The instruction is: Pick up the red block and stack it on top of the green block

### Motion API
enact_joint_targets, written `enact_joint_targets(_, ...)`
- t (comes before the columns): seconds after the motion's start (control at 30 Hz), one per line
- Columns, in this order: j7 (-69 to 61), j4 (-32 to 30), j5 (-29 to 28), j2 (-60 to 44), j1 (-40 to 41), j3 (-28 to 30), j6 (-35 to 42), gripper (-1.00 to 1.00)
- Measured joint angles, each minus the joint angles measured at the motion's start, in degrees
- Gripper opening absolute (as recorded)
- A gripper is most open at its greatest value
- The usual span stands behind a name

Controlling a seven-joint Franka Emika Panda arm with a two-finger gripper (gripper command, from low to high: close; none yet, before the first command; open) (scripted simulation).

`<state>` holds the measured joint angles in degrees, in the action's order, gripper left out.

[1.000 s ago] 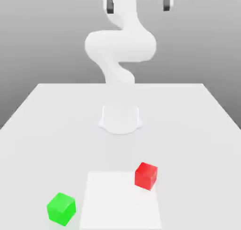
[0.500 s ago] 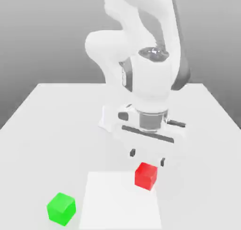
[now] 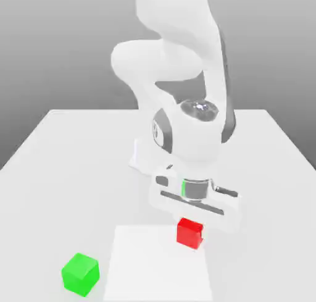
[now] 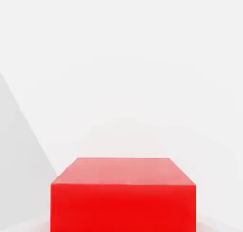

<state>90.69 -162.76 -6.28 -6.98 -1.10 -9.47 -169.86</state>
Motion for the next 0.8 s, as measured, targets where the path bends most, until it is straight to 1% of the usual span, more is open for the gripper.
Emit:
enact_joint_targets(0.1,-3.87,-0.88,5.34,5.75,-0.2,-1.25,4.78,-1.0)
enact_joint_targets(0.17,-5.54,-0.99,7.44,8.91,-0.64,-0.89,7.88,-1.0)
enact_joint_targets(0.3,-7.84,5.73,8.31,7.25,6.19,3.43,12.91,-1.0)
enact_joint_targets(0.5,-9.94,18.08,6.99,1.88,17.75,9.48,19.98,-1.0)
enact_joint_targets(0.57,-10.16,19.89,6.71,-1.31,18.54,10.12,18.62,-1.0)
enact_joint_targets(0.67,-10.36,20.65,6.83,-7.22,18.63,10.29,13.49,-1.0)
enact_joint_targets(0.7,-10.4,20.74,6.87,-8.5,18.66,10.27,12.3,1.0)
enact_joint_targets(0.8,-10.4,20.74,6.87,-8.5,18.66,10.27,12.3,1.0)
